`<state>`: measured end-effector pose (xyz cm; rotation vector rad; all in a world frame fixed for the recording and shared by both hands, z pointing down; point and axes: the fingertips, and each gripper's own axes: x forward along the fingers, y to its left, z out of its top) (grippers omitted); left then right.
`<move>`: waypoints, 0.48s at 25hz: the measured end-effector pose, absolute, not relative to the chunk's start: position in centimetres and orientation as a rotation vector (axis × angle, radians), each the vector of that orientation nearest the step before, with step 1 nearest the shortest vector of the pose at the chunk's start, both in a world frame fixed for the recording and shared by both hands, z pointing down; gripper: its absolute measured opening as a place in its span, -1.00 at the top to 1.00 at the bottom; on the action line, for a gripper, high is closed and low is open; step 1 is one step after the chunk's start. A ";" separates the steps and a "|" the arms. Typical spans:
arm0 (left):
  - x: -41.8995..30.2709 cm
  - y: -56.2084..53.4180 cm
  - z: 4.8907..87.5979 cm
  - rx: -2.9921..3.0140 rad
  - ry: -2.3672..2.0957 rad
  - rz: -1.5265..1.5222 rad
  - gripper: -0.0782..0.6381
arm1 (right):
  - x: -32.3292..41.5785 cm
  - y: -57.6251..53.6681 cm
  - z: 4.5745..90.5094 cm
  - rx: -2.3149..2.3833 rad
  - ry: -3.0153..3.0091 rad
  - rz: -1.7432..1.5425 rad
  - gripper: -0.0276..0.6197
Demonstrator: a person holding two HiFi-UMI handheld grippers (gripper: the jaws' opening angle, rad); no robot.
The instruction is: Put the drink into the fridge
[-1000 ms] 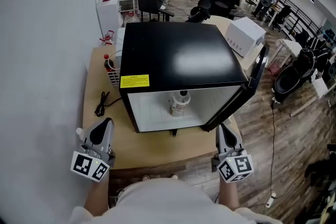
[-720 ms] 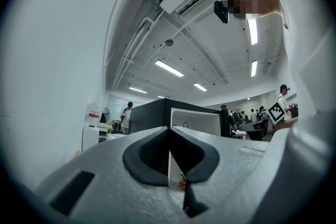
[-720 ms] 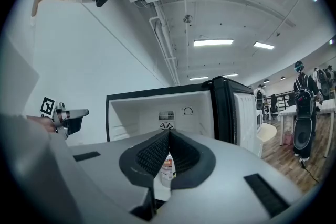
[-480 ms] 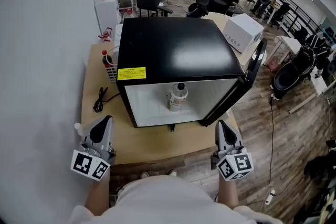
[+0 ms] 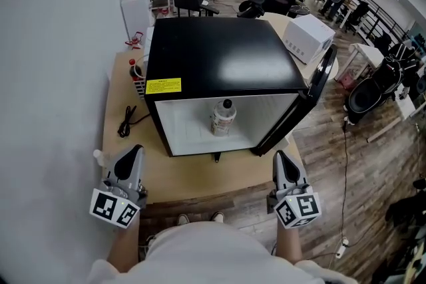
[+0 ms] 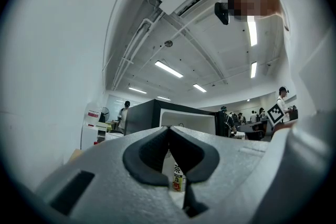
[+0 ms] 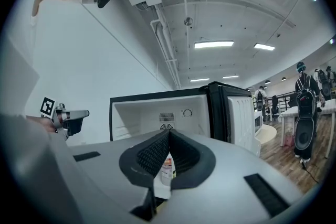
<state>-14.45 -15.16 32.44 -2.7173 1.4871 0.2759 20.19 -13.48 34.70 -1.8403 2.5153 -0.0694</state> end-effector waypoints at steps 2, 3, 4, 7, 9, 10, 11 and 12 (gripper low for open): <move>-14.5 -15.0 32.7 -2.738 1.498 0.295 0.74 | 20.2 -13.2 35.1 -1.842 2.519 -0.084 0.91; -14.6 -15.0 32.9 -2.748 1.507 0.306 0.74 | 20.2 -13.1 35.2 -1.844 2.522 -0.085 0.91; -14.7 -14.9 33.1 -2.755 1.516 0.313 0.74 | 20.2 -12.9 35.3 -1.847 2.527 -0.080 0.91; -14.5 -14.9 33.5 -2.756 1.525 0.316 0.74 | 20.2 -12.8 35.5 -1.847 2.543 -0.053 0.91; -14.2 -14.8 33.8 -2.757 1.516 0.305 0.74 | 20.4 -12.7 35.8 -1.839 2.535 -0.055 0.91; -14.0 -14.9 34.0 -2.759 1.514 0.299 0.74 | 20.6 -12.6 36.0 -1.838 2.525 -0.064 0.91; -13.8 -14.9 34.1 -2.761 1.513 0.293 0.74 | 20.8 -12.5 36.3 -1.836 2.517 -0.075 0.91; -13.7 -14.9 34.1 -2.761 1.511 0.289 0.74 | 20.8 -12.5 36.5 -1.831 2.512 -0.083 0.91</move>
